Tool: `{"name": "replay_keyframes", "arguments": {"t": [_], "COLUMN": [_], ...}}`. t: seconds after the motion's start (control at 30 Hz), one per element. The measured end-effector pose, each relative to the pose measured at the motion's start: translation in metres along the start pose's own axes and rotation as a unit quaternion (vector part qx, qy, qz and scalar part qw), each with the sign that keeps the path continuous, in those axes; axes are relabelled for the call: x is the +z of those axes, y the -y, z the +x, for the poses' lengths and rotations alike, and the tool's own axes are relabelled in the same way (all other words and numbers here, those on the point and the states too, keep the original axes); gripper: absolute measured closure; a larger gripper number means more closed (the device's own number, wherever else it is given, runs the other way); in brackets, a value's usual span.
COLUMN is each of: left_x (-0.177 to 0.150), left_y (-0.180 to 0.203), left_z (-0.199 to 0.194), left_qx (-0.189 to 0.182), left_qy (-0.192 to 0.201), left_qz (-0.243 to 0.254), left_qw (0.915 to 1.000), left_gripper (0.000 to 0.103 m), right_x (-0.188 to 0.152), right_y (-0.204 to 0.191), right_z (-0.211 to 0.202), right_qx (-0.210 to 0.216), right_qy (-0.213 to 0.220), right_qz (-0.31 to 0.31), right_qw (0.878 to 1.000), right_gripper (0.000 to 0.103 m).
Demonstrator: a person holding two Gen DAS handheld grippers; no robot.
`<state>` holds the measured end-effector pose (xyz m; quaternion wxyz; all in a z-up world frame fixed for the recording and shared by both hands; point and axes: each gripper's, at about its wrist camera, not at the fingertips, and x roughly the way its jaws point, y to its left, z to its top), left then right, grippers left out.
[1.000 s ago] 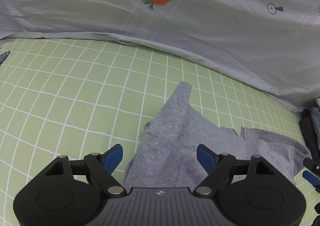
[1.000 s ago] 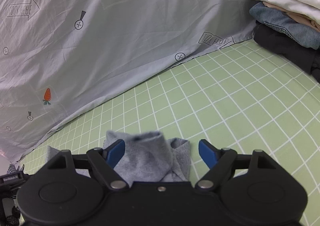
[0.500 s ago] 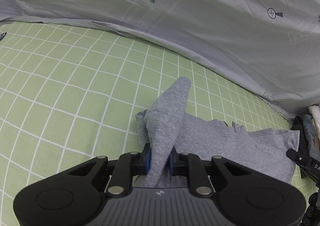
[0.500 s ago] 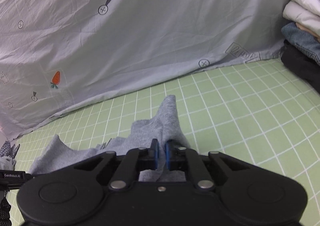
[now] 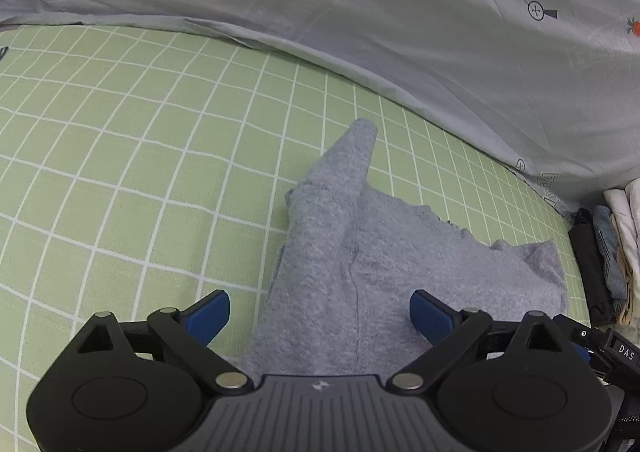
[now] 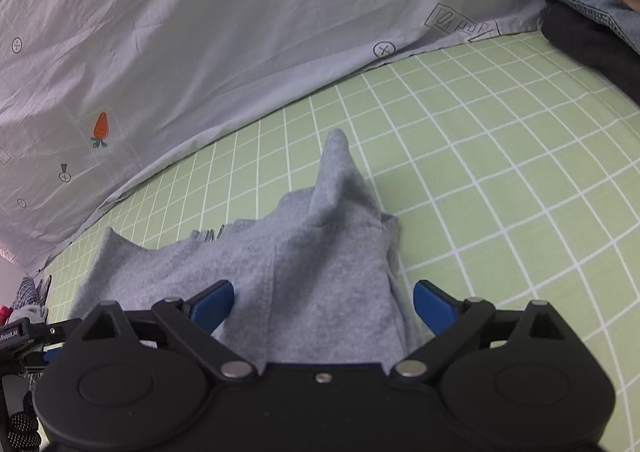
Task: Fold clothes
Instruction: 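Lift the hoodie with both grippers and carry it toward the clothes stack, then lower the hoodie beside the clothes stack and open both grippers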
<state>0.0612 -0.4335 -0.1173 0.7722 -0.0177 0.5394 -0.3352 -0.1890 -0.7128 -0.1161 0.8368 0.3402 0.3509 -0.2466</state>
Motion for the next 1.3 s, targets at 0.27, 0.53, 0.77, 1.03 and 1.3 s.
{"name": "replay_keyframes", "arguments": {"t": [0.27,0.53,0.77,1.03,1.3], "left_x": [-0.011,-0.029,-0.047,-0.084,-0.14], "left_y": [-0.001,0.028,0.035,0.056,0.155], "left_z": [0.016,0.022,-0.015,-0.068,-0.05], "left_qx": [-0.034,-0.091,-0.089,-0.135,-0.16], "left_qy": [-0.016,-0.035,-0.032,-0.031,-0.066], "left_qz": [-0.025,-0.005,-0.015,0.032,0.098], "left_qw": [0.999,0.9952,0.9954,0.9899,0.98], "left_gripper": [0.0,0.007,0.049,0.052,0.052], "right_x": [-0.012,-0.021,-0.04,-0.071,-0.083], "right_y": [-0.006,-0.025,-0.033,-0.028,0.05], "right_z": [0.02,0.027,0.0,-0.07,-0.147], "right_qx": [0.022,0.061,0.089,0.118,0.08], "right_qy": [-0.037,-0.043,-0.028,0.011,0.059], "right_qz": [0.032,0.067,0.115,0.165,0.176], "right_qw": [0.999,0.995,0.989,0.979,0.979], "right_gripper": [0.0,0.0,0.048,0.066,0.071]}}
